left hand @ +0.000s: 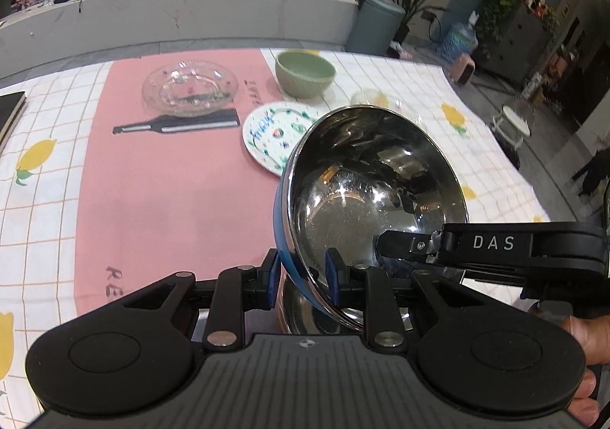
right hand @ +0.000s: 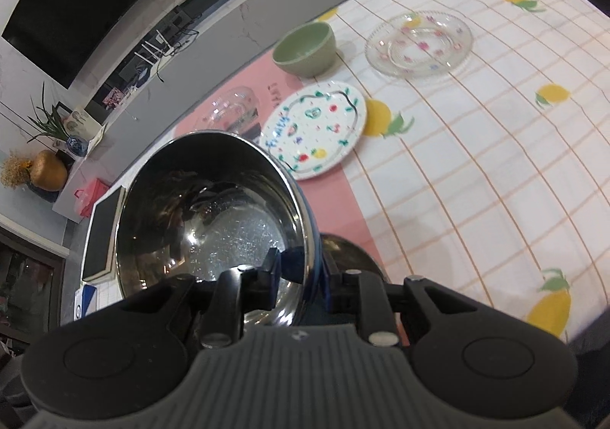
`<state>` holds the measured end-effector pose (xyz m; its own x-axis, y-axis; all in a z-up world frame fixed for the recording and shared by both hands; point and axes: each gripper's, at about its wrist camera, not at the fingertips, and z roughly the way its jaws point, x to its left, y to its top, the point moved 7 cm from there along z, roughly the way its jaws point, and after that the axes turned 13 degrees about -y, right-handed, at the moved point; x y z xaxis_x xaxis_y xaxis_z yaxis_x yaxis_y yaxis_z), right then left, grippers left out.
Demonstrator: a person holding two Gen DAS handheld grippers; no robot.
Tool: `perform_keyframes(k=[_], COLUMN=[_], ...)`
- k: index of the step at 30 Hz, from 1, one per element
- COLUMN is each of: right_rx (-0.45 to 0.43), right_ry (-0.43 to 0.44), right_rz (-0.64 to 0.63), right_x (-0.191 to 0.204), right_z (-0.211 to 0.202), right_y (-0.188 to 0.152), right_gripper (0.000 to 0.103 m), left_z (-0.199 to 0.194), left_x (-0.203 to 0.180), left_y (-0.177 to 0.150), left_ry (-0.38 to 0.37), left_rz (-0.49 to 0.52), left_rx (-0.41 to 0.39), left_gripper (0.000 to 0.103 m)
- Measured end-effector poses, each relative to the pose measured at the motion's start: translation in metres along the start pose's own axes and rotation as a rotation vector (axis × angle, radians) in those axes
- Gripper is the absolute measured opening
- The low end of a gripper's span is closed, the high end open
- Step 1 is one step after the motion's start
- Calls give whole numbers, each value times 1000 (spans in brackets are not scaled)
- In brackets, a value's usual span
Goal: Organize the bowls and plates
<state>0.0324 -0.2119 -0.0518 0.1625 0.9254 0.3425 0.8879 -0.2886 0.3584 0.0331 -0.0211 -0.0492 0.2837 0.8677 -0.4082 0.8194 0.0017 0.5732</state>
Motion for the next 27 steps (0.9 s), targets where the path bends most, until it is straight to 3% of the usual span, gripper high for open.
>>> perform_keyframes(k=[15,27], right_rx=[14,3], right_ry=[-62,-87], right_rz=[-62,-123], right_x=[-14,-14], right_z=[0,0], right_y=[-23,-26], right_gripper=[24,26], left_z=[11,13], left_x=[-11,-15], left_y=[-27,-32], left_ry=[-3,-13], left_rz=[78,118], left_rx=[122,159], left_gripper=[28,28])
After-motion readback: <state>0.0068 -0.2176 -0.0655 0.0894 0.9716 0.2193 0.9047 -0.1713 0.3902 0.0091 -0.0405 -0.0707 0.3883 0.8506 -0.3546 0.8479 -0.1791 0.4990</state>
